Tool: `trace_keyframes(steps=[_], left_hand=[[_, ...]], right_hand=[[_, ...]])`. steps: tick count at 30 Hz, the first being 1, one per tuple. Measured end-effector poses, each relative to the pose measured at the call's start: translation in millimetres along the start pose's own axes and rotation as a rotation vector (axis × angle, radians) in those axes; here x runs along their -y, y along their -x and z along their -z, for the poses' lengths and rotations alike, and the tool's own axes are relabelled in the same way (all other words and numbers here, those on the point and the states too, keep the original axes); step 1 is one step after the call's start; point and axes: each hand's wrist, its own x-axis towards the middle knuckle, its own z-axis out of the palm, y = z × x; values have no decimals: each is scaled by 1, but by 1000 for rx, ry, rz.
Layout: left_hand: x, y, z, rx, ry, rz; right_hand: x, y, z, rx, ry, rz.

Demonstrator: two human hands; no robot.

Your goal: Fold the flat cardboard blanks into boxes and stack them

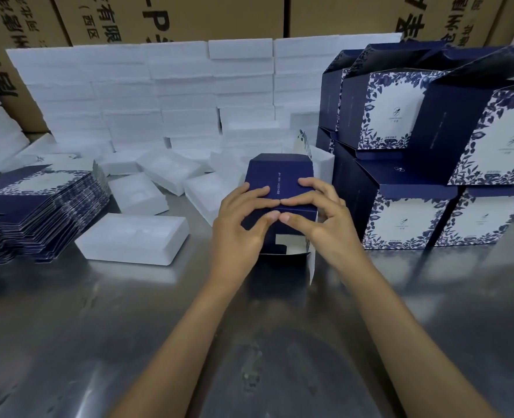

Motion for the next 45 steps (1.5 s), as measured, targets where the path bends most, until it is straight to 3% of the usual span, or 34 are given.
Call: trace_keyframes(steps=[12, 22, 28, 33, 38, 40, 43, 45], left_hand=[[-2, -6, 10, 67, 41, 46], [2, -7, 16, 170, 2, -19], [1, 5, 13, 159, -148, -173], [11, 9, 8, 338, -603, -412], [16, 6, 2, 217, -641, -425], [18, 6, -2, 185, -652, -437], [19, 6, -7, 163, -674, -469], [20, 5, -8, 147, -629, -473]], right_hand=[[1, -2, 8, 29, -56, -8], [-4, -6, 23, 114, -87, 3], [-8, -9, 28, 119, -105, -4], [-8, -7, 34, 184, -163, -54], [-12, -8, 41, 114, -325, -191], [-18, -8, 46, 193, -241, -250], [-25, -4, 42, 471, -159, -289], [-29, -3, 36, 520, -156, -254]])
